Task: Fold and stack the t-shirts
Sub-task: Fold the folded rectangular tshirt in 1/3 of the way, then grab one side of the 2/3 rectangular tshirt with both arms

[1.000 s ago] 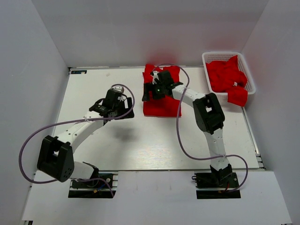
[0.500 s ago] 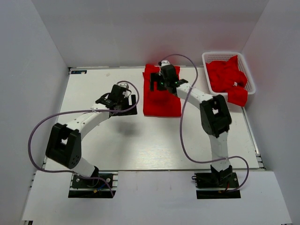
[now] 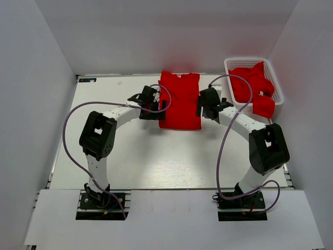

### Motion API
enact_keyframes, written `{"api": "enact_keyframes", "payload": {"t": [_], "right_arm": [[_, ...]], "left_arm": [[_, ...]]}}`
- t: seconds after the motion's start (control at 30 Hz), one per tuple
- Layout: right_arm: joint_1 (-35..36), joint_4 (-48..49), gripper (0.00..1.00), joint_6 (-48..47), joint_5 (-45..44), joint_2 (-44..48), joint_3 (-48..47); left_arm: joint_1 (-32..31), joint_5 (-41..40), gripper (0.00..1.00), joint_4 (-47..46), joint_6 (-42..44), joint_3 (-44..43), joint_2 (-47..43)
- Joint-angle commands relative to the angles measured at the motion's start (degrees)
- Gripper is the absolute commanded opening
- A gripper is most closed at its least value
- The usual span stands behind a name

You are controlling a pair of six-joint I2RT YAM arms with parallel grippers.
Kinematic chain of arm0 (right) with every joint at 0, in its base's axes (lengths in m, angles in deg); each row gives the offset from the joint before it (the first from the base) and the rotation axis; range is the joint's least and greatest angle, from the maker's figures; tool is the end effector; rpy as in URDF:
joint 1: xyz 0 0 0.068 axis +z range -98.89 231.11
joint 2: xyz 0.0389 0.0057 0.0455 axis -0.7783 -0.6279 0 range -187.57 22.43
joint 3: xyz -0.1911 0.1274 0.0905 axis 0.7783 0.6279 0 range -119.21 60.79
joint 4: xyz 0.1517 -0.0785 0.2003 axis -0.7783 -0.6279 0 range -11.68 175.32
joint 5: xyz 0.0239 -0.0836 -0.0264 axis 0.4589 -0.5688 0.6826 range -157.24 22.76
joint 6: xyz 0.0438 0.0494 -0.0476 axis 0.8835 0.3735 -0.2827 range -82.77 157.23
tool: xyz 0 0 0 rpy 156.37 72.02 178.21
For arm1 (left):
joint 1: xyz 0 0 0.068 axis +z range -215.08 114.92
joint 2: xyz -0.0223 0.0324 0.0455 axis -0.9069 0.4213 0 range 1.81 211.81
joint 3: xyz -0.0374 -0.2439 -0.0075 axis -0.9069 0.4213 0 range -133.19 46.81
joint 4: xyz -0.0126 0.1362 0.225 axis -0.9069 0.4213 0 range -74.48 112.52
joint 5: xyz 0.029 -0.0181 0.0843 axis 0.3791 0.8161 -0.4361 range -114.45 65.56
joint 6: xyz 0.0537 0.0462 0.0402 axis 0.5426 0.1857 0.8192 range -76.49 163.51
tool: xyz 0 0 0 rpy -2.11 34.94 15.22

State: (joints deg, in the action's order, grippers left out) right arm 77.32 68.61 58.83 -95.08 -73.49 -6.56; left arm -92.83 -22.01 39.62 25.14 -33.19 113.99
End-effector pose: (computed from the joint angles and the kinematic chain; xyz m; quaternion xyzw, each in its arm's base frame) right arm 0.3609 0.1409 0.1871 0.0554 0.9006 -0.0537 0.4277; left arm 0.3798 -0.2033 0.1320 0.0844 0.9531 -0.1323 0.2589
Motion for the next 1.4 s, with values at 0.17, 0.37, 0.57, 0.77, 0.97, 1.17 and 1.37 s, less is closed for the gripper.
{"api": "enact_keyframes", "payload": {"t": [0.17,0.37,0.57,0.77,0.97,1.17,1.37], "right_arm": [[-2.58,-3.59,0.90,3.44,1.98,1.09,2.31],[-2.93,-3.42,0.90,2.04,9.81,-2.07,1.00],[-2.93,-2.01,0.83,3.27,14.38,-3.48,1.78],[-2.93,-0.08,0.76,3.62,19.13,-5.24,2.49],[-3.01,1.50,0.66,3.79,20.45,-7.53,2.49],[-3.36,2.56,0.62,4.32,22.65,-8.32,3.37],[-3.28,3.26,0.48,5.02,24.32,-9.55,4.07]], "left_arm": [[-2.83,-4.99,1.00,4.20,1.32,-3.13,4.27],[-4.06,-2.97,0.94,3.07,0.70,-2.53,6.47],[-4.07,0.36,0.73,1.14,0.18,-1.12,6.47],[-4.07,3.10,0.55,-1.69,-0.97,0.38,7.08],[-4.07,4.85,0.23,-2.73,-1.49,0.38,8.76],[-4.07,4.86,0.00,-2.21,-2.02,1.08,8.76],[-4.07,4.33,0.00,-2.83,-2.02,2.31,7.70]]}}
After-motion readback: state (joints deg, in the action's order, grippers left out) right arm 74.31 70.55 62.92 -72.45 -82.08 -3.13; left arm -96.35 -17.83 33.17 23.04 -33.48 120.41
